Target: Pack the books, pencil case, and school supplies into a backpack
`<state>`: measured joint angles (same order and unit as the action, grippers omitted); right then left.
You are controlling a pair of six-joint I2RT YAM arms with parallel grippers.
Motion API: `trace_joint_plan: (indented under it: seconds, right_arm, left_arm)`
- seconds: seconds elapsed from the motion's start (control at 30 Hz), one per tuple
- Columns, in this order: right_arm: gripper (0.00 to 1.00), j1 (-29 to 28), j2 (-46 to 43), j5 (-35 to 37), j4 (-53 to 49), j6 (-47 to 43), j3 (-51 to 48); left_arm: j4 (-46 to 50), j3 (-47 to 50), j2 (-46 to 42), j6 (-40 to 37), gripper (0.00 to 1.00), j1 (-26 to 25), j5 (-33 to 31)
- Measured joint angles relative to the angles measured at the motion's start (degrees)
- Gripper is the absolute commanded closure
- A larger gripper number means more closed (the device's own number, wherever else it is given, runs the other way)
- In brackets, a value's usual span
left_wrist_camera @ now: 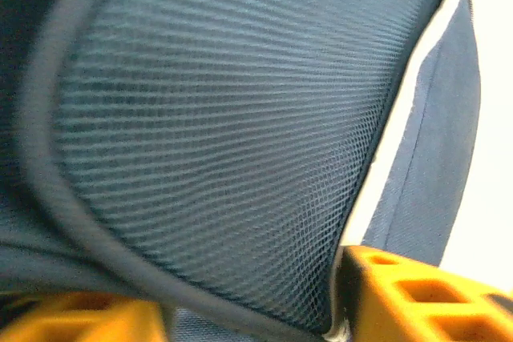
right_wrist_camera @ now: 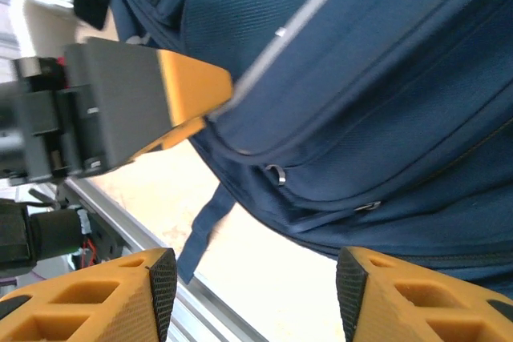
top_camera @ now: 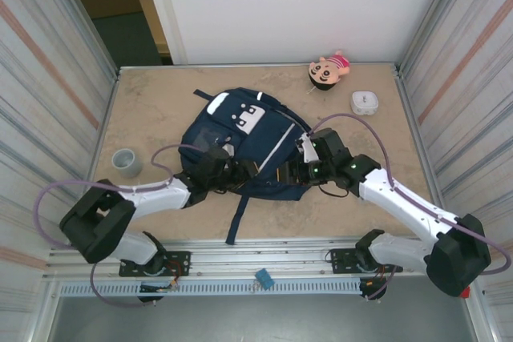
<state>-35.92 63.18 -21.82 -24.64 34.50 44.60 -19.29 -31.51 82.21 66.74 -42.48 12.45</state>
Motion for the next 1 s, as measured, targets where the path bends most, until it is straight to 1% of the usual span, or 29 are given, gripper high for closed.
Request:
trace_joint_plan:
  seconds: [0.03,0.07,0.13,0.17,0.23,0.3,0.37,0.5,0.63,0.73,0.8,0.87,1.0]
  right_arm:
    - [0.44,0.0,-1.1,0.7,0.0,0.0,-0.5]
    - [0.42,-0.1,-2.4,1.5,-0.1,0.0,-1.0]
    - [0.40,-0.7,-6.0,3.9,0.0,-0.2,-2.5]
    - [0.37,-0.9,-8.4,5.0,0.1,-0.3,-3.6]
    - [0.33,-1.2,-12.8,6.5,0.1,-0.3,-5.1]
    - [0.34,-1.2,-15.8,7.2,0.3,-0.4,-6.1]
    - [0.35,-1.1,-16.8,7.2,0.4,-0.4,-6.5]
    - [0.35,-1.4,-13.9,5.2,1.8,-0.1,-6.6]
    - [0.36,-3.6,-9.6,3.8,4.6,1.1,-6.6]
    - [0.36,-5.5,-7.5,4.1,6.2,2.1,-6.6]
    - [0.34,-6.3,-6.9,5.4,6.2,3.1,-6.6]
    - [0.33,-5.8,-6.8,6.8,6.2,4.3,-6.6]
    - [0.32,-0.2,-6.8,6.4,9.2,8.8,-7.3]
  left_arm:
    - [-1.2,0.3,0.7,0.7,0.86,0.0,0.3]
    - [-1.9,0.4,0.9,1.3,0.92,-0.2,0.4]
    - [-2.5,0.5,0.5,2.2,0.98,-0.2,0.5]
    - [-2.5,0.5,0.0,2.3,0.99,-0.3,0.4]
    - [-1.7,0.5,-1.5,2.4,0.99,-0.3,0.3]
    - [-0.5,0.4,-3.6,2.3,1.00,-0.3,-0.1]
    - [1.1,0.4,-6.1,2.1,1.00,-0.2,-0.5]
    - [3.7,0.0,-9.7,1.9,1.00,-0.2,-0.6]
    - [4.7,0.0,-10.6,1.8,0.99,-0.2,-0.5]
    - [5.1,-0.2,-11.4,1.8,0.99,-0.2,-0.5]
    - [5.7,-0.2,-12.5,1.8,0.99,-0.2,-0.7]
    - [6.3,-0.2,-14.0,1.6,0.98,-0.2,-0.7]
    - [8.5,-0.2,-16.5,0.8,0.97,-0.2,-0.5]
